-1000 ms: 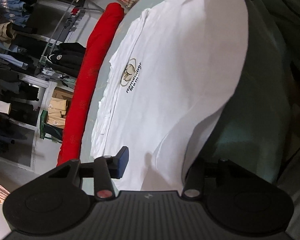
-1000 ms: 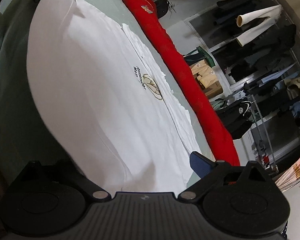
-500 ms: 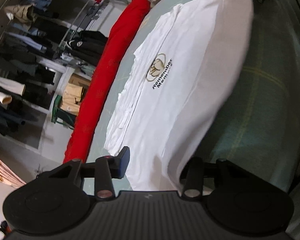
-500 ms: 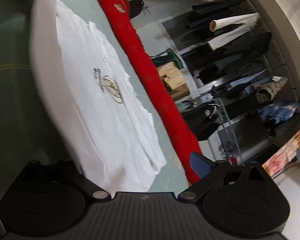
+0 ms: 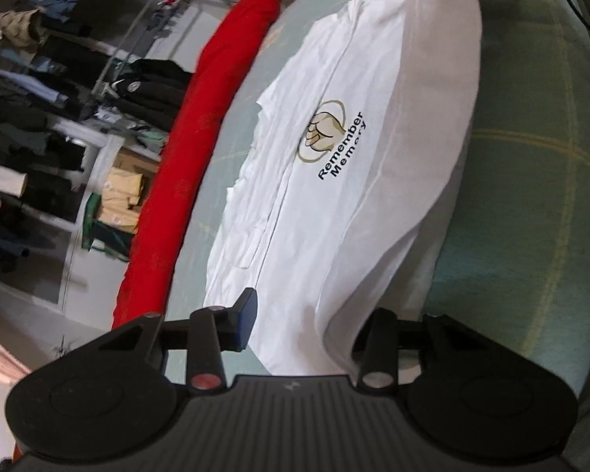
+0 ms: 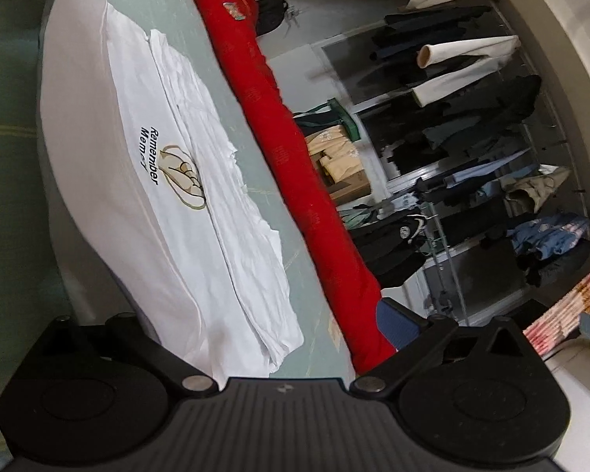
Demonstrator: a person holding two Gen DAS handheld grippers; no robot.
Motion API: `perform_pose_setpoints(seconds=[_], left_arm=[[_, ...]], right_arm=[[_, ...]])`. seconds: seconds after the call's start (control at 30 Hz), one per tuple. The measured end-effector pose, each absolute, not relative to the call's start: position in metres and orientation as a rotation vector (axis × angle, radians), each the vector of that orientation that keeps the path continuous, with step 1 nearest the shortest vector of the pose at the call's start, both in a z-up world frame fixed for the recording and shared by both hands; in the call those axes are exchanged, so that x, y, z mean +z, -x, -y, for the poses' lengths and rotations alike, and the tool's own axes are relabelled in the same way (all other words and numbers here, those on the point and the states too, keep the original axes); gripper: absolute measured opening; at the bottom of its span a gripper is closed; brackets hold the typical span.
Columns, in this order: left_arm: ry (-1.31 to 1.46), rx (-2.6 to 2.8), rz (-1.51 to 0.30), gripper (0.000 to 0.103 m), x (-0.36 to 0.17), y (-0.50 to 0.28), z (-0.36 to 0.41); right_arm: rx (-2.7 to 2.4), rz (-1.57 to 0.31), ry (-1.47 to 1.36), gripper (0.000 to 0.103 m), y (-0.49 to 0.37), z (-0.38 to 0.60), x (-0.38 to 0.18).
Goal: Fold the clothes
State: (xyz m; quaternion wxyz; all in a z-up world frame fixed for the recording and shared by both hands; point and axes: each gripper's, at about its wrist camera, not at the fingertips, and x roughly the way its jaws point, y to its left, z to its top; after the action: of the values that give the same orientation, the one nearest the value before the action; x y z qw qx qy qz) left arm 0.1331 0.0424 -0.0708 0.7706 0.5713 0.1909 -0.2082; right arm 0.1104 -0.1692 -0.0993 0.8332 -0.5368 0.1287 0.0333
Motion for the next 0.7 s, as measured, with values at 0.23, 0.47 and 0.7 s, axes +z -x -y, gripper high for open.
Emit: perform_pose_setpoints(seconds=[0.23,0.47,0.7], left_arm=[[-1.209,-0.490,-0.471,0.041,-0.063,-0.160,-0.040],[-1.231,-0.478,-0.465,0.041,-0.064,-0.179,-0.036],[-1.212,-0.415,-0.432,0.041,-0.061,-0.207,-0.031]], right_arm=[[0.115,-0.316,1.127,0.102,-0.135,0.175,-0.094],[0.138,-0.339,1.094,0.102,-0.157,0.181,-0.088],[0.099,-0.297,1.110,0.103,-0.182,0.188,-0.086]])
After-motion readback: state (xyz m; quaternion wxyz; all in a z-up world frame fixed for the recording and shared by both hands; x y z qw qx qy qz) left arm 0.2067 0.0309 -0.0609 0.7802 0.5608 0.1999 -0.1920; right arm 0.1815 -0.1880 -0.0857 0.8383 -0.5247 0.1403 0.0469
